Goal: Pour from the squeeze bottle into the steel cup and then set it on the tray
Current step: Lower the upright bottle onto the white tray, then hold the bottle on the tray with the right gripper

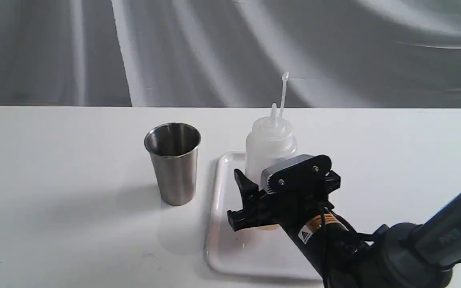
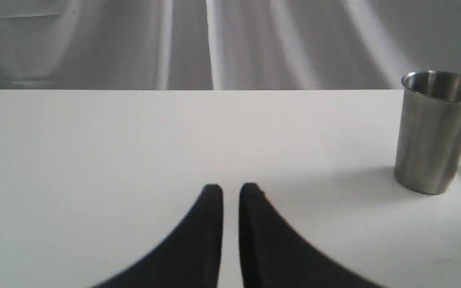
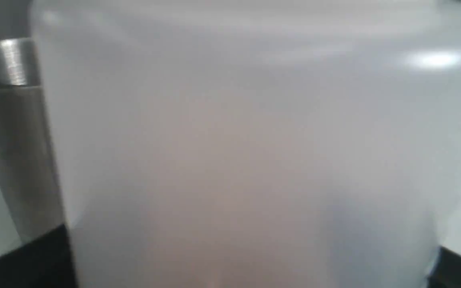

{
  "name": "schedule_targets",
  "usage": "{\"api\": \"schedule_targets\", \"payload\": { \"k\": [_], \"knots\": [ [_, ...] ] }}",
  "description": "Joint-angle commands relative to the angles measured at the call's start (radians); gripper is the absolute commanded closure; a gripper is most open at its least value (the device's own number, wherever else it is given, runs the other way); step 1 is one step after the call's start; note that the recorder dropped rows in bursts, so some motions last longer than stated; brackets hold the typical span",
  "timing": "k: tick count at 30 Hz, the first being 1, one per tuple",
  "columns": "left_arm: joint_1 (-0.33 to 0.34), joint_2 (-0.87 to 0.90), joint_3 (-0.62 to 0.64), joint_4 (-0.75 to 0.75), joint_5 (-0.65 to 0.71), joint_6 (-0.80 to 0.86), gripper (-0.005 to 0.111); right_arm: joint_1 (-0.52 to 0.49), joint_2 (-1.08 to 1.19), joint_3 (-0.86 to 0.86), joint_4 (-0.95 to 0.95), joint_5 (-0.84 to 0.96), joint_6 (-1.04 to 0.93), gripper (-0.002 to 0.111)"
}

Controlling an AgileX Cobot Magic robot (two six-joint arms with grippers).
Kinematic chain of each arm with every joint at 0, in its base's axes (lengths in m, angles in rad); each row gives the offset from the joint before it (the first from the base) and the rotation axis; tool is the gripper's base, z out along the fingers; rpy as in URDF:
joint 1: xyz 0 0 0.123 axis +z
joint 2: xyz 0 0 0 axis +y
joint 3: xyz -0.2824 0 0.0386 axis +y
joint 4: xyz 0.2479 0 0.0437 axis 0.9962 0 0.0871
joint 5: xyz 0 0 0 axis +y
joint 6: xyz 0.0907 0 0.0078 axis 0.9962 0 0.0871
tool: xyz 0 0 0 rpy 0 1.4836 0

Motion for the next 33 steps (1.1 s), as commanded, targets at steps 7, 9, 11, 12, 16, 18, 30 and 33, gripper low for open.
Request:
{"api": "schedule_targets", "payload": {
  "k": [7,9,11,12,16,18,30,33],
  "knots": [
    [-0.002,-0.003,0.004,0.000,-0.007,-0.004,0.098,-0.005,0.009,0.004,0.053,-0.045,0.037,0.108],
    [-0.002,-0.003,0.004,0.000,-0.007,0.000,0.098,-0.005,0.026,0.004,0.053,-0.045,0.038,0.108],
    [-0.002,-0.003,0.004,0.000,-0.007,0.000,0.098,-0.005,0.039,0.004,0.053,-0.045,0.038,0.108],
    [-0.002,-0.003,0.004,0.000,-0.007,0.000,0.098,-0.005,0.044,0.004,0.053,-0.045,0.038,0.108],
    [-0.002,-0.003,0.004,0.000,-0.007,0.000,0.098,-0.005,0.052,0.004,0.053,-0.045,0.038,0.108],
    [-0.002,-0.003,0.004,0.000,-0.007,0.000,0.098,-0.005,0.053,0.004,0.053,-0.045,0.035,0.108],
    [-0.002,-0.003,0.004,0.000,-0.007,-0.005,0.098,-0.005,0.061,0.004,0.037,-0.045,0.017,0.064],
    [-0.002,-0.003,0.004,0.000,-0.007,-0.001,0.098,-0.005,0.073,0.004,0.027,-0.045,0.017,0.039]
  ]
}}
